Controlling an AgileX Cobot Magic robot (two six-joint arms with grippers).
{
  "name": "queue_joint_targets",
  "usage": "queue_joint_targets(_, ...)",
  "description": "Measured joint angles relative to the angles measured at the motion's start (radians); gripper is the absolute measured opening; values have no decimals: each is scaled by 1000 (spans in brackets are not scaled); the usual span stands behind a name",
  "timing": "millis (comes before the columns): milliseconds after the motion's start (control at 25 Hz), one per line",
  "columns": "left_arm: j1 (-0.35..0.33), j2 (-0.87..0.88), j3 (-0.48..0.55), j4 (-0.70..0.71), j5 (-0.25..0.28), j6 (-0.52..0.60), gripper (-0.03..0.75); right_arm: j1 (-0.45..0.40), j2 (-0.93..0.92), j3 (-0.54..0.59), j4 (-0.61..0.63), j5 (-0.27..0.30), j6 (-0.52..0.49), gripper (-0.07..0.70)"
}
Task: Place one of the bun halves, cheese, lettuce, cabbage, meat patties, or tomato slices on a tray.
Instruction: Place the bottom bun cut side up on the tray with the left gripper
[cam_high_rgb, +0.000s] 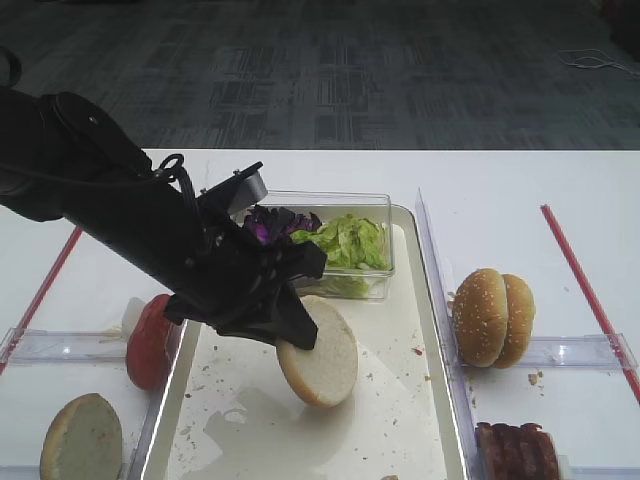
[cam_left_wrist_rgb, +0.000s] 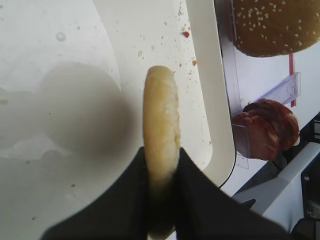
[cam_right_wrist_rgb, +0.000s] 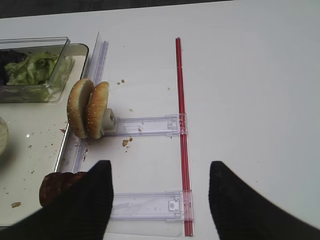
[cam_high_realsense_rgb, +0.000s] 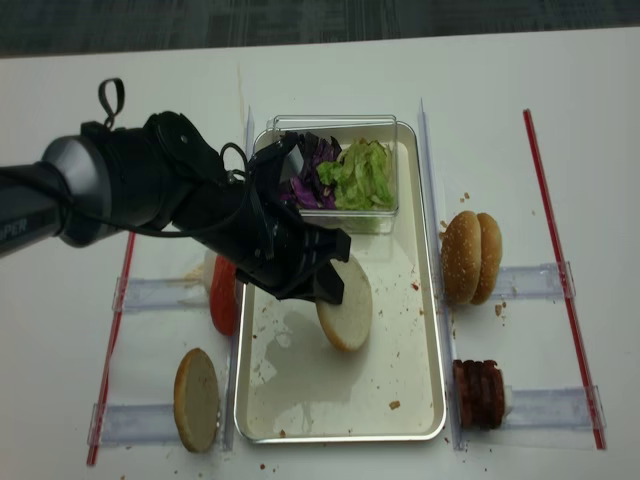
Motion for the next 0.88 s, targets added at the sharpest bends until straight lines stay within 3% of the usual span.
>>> queue_joint_targets(880, 22, 16, 0, -11, 4, 8, 92, 0, 0, 0, 0, 0, 0, 464)
